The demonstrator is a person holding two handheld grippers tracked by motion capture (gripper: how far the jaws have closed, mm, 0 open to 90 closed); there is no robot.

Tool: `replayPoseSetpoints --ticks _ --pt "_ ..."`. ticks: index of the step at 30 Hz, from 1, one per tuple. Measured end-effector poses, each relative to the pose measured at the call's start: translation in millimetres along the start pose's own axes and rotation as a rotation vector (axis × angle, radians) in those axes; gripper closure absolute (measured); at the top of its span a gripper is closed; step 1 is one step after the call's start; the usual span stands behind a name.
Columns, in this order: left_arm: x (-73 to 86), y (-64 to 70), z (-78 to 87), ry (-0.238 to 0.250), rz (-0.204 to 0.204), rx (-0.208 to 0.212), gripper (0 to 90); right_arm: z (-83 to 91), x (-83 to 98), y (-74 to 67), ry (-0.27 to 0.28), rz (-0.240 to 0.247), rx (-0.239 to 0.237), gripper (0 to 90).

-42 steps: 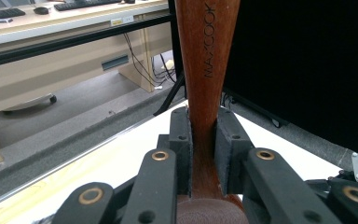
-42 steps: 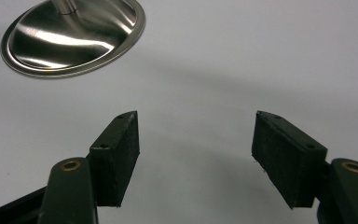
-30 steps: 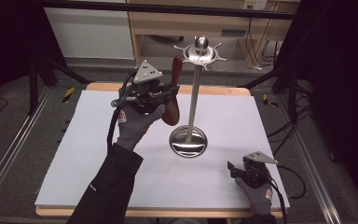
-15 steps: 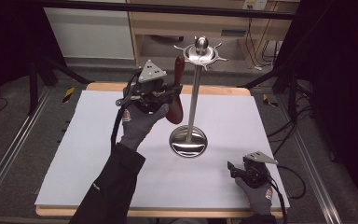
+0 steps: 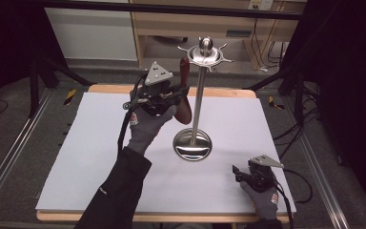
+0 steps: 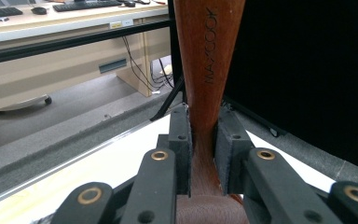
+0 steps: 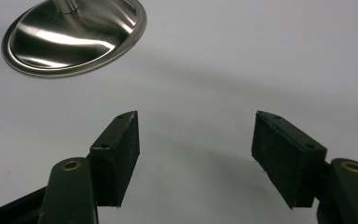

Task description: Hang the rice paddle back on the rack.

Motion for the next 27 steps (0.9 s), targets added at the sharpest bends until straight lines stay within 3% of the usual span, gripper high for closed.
replayPoseSetpoints --ticks 4,9,13,21,27 --pt "0.2 1.6 0.4 0.008 -0.002 0.001 75.9 0.0 0.2 0.0 -0.001 0.0 0.001 32.4" --pt "3.7 2.9 3.9 0.001 -0.029 -0.004 68.2 -0.2 0.5 -0.5 -0.004 0.002 0.001 32.4" --pt "11.3 3.1 8.6 -0.005 -0.027 0.002 61.0 -0.1 0.7 0.1 -0.004 0.004 0.003 32.4" --pt "38.2 -3.6 22.9 -0.006 -0.026 -0.011 50.8 0.1 0.8 -0.4 -0.003 -0.001 0.004 31.7" --pt "67.8 -10.1 31.4 -0.031 -0.014 -0.012 46.4 -0.5 1.9 -1.1 -0.009 0.008 0.003 31.1"
Point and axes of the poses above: each handheld gripper's, and its own axes: z roughly backward along the jaws, x roughly out of its underside, y roughly to its right, the point moved 10 cm from there along -z, roughly forward along the jaws, and after that the axes turned 1 degree about -y, right-handed, at the moved point
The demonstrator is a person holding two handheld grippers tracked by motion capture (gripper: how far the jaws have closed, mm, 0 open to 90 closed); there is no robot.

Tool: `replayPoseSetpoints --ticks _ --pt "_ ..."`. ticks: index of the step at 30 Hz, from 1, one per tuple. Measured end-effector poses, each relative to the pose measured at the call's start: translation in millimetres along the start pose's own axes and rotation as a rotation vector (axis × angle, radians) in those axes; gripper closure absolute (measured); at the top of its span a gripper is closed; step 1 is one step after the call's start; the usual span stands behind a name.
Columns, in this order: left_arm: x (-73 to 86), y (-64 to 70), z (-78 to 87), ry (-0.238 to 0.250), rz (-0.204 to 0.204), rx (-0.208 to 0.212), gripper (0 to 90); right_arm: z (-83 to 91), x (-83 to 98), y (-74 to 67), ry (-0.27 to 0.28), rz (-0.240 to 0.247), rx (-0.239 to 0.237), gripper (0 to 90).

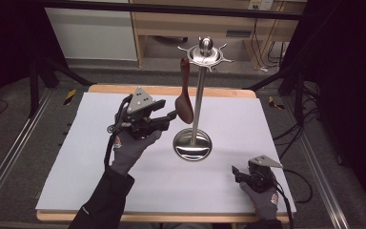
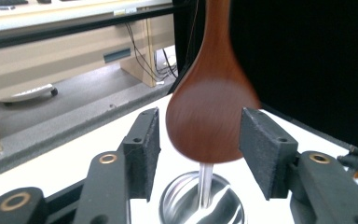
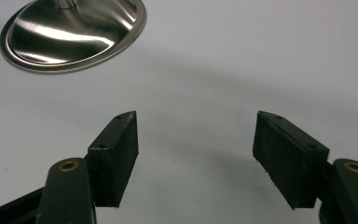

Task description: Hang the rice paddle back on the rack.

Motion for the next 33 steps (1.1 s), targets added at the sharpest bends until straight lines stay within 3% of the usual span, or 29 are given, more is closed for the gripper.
replayPoseSetpoints --ticks 4,5,6,16,20,23,27,31,33 --pt "23.0 -3.5 2.2 -0.02 0.02 0.006 44.6 -0.2 1.1 -1.7 -0.006 -0.004 -0.004 30.9" --pt "35.1 -5.6 2.4 -0.032 0.028 0.003 44.2 -0.3 0.9 -1.8 -0.005 -0.001 -0.006 30.9" --pt "35.1 -5.6 2.4 -0.032 0.028 0.003 44.0 -0.3 0.9 -1.8 -0.005 -0.001 -0.006 30.9" --pt "95.5 -15.6 5.6 -0.099 0.07 0.007 41.4 -0.7 1.7 -2.1 -0.008 0.003 -0.004 30.6" --pt "123.7 -26.7 11.6 -0.127 0.094 -0.01 40.2 -0.3 1.7 -2.0 -0.007 0.003 -0.005 30.5" --pt "134.0 -32.5 14.1 -0.135 0.111 -0.02 39.7 -0.3 1.9 -1.7 -0.007 0.002 -0.004 30.3" --pt "160.8 -47.9 20.7 -0.169 0.133 -0.057 39.1 -0.1 3.6 1.8 -0.015 0.001 0.011 30.2" --pt "175.6 -57.0 25.5 -0.188 0.139 -0.078 38.3 0.8 5.8 8.1 -0.019 -0.005 0.029 30.1" --pt "186.1 -68.0 32.6 -0.203 0.149 -0.104 37.9 1.4 6.5 10.8 -0.019 -0.015 0.03 29.8"
Point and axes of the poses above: each handheld gripper's, and its own axes: z roughly backward along the jaws, x roughly out of its underside, y roughly to its right, the point moved 10 cm from there along -z, roughly forward along the jaws, and after that the axes turned 1 degree about -y, right-handed, at the moved point
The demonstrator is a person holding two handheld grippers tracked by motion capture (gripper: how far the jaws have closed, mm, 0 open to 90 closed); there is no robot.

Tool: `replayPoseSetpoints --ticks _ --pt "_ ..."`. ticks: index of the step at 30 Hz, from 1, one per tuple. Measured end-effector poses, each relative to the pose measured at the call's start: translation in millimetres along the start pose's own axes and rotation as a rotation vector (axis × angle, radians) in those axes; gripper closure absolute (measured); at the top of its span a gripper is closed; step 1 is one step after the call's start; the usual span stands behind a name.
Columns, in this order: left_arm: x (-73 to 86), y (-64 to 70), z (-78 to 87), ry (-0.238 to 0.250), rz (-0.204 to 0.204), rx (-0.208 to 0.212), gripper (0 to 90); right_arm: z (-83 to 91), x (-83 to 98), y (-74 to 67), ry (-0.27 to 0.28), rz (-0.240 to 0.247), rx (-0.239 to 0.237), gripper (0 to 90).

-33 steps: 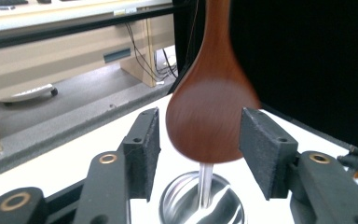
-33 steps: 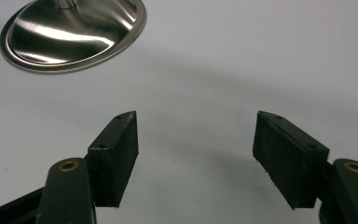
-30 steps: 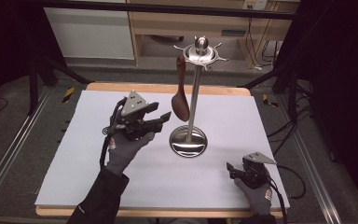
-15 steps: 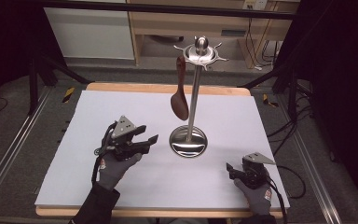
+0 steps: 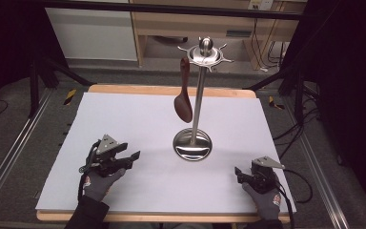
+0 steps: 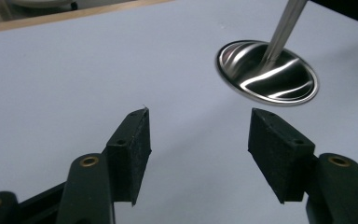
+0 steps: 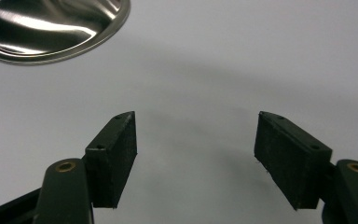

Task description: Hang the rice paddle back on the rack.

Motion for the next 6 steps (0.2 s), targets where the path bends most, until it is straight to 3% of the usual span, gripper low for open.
replayPoseSetpoints --ticks 6 --pt "15.8 -19.8 9.0 -0.008 0.023 -0.04 36.1 1.1 1.1 5.0 0.0 -0.005 0.01 29.2"
Point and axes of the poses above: each handheld gripper's, and its own axes: z roughly backward along the jaws, x roughly out of its underside, y roughly to its right, the point moved 10 cm from there along -z, roughly forward along the jaws, and after that the axes turned 1 degree about -y, right-handed, at the moved point
